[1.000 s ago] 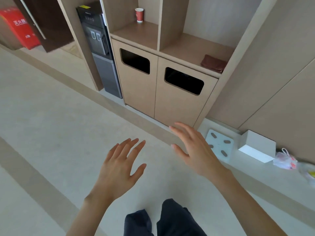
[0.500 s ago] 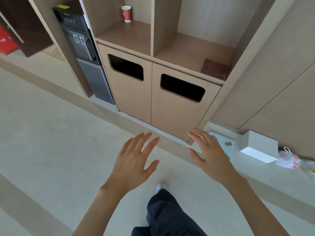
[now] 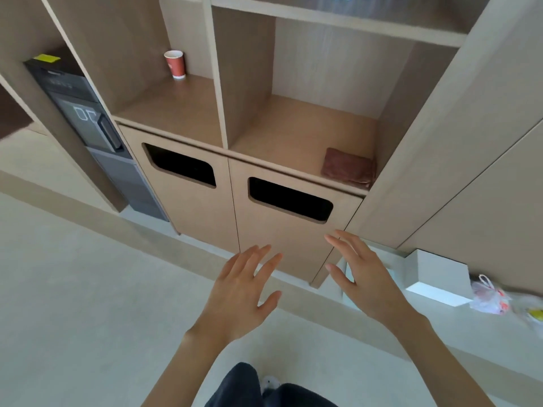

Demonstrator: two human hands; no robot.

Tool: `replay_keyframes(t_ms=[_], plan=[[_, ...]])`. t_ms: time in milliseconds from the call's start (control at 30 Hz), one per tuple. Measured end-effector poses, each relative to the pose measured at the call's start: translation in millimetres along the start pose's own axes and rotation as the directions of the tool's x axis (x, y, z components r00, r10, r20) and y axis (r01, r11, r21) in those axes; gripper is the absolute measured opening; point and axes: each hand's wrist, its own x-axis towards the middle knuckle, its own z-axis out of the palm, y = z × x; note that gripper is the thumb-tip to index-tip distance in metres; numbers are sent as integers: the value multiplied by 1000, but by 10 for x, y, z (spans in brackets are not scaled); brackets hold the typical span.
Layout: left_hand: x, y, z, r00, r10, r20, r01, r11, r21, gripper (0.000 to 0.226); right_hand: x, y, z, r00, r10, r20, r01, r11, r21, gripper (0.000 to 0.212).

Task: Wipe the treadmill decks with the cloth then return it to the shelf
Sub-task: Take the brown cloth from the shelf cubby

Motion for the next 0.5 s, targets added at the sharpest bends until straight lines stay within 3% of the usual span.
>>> replay_keyframes(t_ms=[333, 500], plan=[[1221, -564, 34, 983, 167, 75, -167, 986, 0, 61, 798, 309, 78, 989, 141, -50, -143, 989, -37, 51], [1837, -933, 12, 966, 257, 25, -257, 966, -3, 59, 1347, 358, 91, 972, 206, -109, -210, 977, -28, 49]])
